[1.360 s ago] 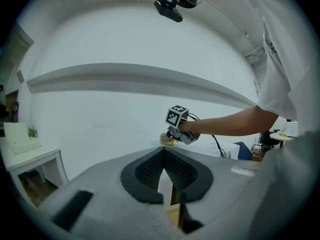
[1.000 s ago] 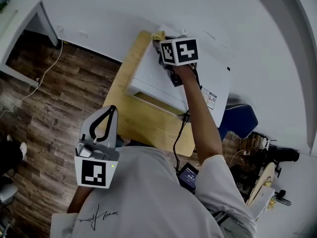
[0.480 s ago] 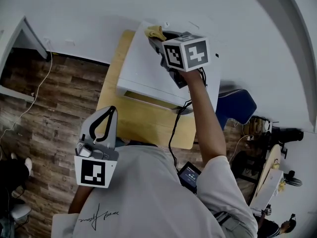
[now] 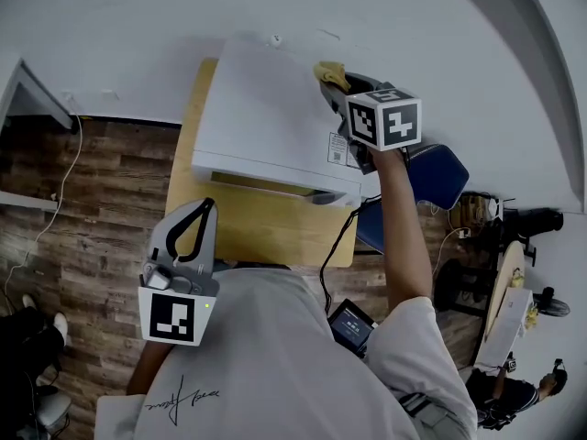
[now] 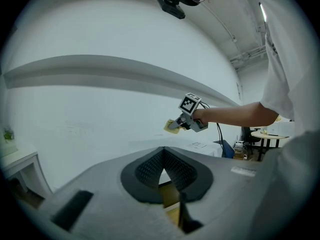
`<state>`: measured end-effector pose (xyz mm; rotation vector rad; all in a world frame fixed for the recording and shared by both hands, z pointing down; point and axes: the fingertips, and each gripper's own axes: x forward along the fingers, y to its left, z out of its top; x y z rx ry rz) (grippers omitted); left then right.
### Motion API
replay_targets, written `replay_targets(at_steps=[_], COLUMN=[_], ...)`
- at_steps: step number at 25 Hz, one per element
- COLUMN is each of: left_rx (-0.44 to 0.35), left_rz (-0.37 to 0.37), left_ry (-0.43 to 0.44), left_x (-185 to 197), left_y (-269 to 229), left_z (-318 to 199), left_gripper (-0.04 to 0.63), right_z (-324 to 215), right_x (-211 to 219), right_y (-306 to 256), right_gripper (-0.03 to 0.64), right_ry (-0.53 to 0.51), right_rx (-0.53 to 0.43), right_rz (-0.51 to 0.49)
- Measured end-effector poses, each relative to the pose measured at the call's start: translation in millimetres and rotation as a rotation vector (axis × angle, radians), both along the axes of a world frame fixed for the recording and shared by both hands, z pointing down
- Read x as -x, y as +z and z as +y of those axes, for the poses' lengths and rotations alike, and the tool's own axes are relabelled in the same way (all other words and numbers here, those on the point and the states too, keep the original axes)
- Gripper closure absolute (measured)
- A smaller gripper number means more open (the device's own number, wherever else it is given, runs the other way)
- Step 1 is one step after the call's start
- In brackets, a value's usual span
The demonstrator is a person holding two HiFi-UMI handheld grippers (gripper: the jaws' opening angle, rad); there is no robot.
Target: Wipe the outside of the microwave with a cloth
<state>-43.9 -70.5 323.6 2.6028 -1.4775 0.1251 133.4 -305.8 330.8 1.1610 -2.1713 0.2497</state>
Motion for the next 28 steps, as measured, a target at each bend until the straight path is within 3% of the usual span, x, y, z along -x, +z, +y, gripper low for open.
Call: replay_targets(at_steps=[14,22,28], left_rx=[0.026,0.049,0.043], left_rz=[-0.003,-0.021,-0.008], left_ry=[0.101,0.113,0.083], left_x=[-43.4,-48.0,-39.3], left_y=[5.1,9.7,12.1], left_z=[-5.4,-4.6,-1.6], left_gripper=[0.604,0.604,0.604], right_z=[25.8,35.9,37.1], right_x=[-183.1,-217.9,-205.9], right_y=[34.3,66.3,72.0], right_gripper=[0.492,0.493,0.494], right_ry=[0.323,0.343,0.358], right_rx=[0.059,0.069,0.061], right_rz=[0.129,0.402,0.412])
